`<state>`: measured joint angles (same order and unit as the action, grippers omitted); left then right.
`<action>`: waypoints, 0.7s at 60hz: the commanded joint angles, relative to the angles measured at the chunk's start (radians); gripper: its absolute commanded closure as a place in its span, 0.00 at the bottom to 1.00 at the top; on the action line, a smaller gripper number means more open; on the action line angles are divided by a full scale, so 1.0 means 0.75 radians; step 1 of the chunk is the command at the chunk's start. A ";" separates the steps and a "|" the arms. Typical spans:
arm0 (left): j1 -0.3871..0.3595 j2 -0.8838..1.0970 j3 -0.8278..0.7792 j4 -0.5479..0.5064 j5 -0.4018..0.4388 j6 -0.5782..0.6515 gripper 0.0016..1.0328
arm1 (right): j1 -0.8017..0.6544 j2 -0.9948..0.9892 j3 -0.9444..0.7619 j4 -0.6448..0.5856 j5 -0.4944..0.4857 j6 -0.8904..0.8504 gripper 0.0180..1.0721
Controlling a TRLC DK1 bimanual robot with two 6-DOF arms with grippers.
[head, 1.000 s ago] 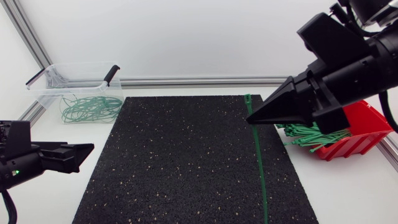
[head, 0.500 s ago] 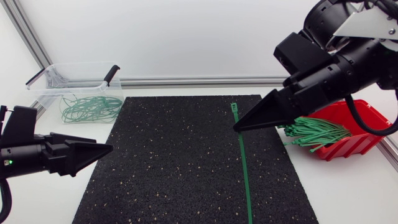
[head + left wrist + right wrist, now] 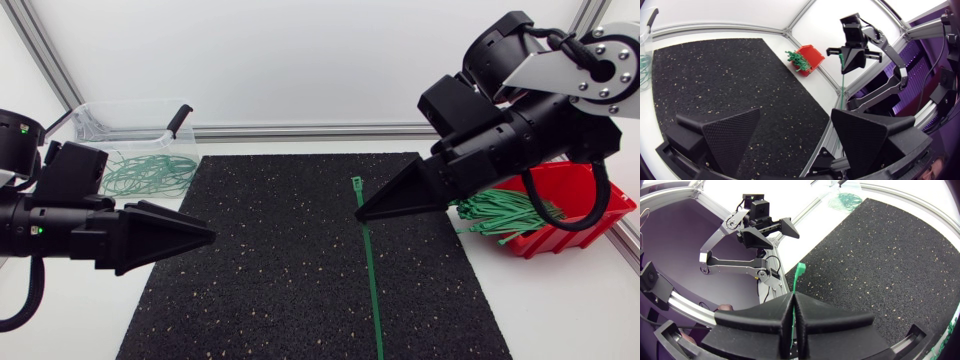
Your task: Take a green cable tie from the red box, thread the tail through the head to close it, then place it in the transparent bin on the left.
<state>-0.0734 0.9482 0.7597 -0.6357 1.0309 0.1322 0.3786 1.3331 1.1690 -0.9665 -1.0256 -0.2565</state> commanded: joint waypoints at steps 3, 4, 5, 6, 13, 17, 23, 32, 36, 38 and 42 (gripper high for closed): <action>-0.105 0.035 0.044 0.056 0.051 -0.025 0.04 | 0.021 0.004 -0.062 0.070 -0.021 0.060 0.94; -0.129 0.041 0.044 0.079 0.051 -0.037 0.04 | 0.021 0.004 -0.070 0.094 -0.021 0.072 0.94; -0.141 0.043 0.042 0.093 0.051 -0.047 0.04 | 0.023 0.004 -0.076 0.104 -0.023 0.076 0.94; -0.156 0.049 0.040 0.113 0.051 -0.058 0.04 | 0.025 0.006 -0.082 0.111 -0.027 0.076 0.94; -0.266 0.078 0.026 0.220 0.051 -0.103 0.04 | 0.047 0.004 -0.143 0.180 -0.062 0.074 0.94; -0.297 0.104 0.028 0.289 0.051 -0.144 0.04 | 0.066 -0.008 -0.184 0.223 -0.079 0.072 0.94; -0.336 0.149 0.032 0.400 0.049 -0.213 0.04 | 0.082 -0.023 -0.231 0.274 -0.105 0.068 0.94; -0.391 0.213 0.047 0.510 0.049 -0.326 0.04 | 0.092 -0.049 -0.280 0.336 -0.144 0.068 0.94; -0.418 0.239 0.057 0.561 0.049 -0.385 0.04 | 0.090 -0.063 -0.305 0.366 -0.175 0.068 0.94; -0.438 0.245 0.065 0.574 0.047 -0.393 0.04 | 0.090 -0.068 -0.313 0.378 -0.183 0.070 0.94; -0.463 0.251 0.079 0.594 0.043 -0.416 0.04 | 0.088 -0.074 -0.323 0.397 -0.209 0.072 0.94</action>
<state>-0.3962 1.1233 0.7788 -0.2142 1.0573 -0.1318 0.4397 1.2930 0.9558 -0.6838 -1.1599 -0.2188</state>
